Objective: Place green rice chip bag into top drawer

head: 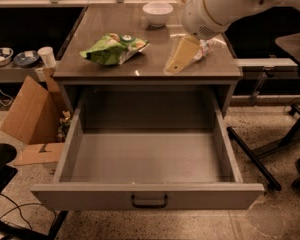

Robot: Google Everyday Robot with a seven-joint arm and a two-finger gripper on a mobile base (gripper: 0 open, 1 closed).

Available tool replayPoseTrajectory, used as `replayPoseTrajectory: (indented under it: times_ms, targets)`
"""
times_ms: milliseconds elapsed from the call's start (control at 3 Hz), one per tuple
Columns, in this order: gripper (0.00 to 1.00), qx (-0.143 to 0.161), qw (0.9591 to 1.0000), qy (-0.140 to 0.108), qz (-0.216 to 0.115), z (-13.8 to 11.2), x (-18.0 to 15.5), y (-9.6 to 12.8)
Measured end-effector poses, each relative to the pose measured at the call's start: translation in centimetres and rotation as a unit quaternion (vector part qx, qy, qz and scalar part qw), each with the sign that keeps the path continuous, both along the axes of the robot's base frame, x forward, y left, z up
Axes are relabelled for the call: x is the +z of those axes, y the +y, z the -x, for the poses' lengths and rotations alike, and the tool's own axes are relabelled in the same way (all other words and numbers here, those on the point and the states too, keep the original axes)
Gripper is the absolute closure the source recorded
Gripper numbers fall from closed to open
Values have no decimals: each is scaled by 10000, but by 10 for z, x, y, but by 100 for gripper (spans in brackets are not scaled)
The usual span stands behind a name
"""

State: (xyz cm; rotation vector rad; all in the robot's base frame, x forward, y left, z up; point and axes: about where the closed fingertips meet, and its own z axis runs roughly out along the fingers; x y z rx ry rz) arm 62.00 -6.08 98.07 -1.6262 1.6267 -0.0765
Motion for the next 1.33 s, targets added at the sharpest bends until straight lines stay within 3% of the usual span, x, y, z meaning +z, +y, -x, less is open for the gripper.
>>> replayPoseTrajectory:
  times_ms: [667, 1000, 1333]
  targets:
    - [0, 60, 9999, 9, -108, -9, -8, 6]
    - [0, 415, 9969, -211, -637, -68, -36, 41]
    - [0, 680, 9917, -238, -1067, -122, -68, 73]
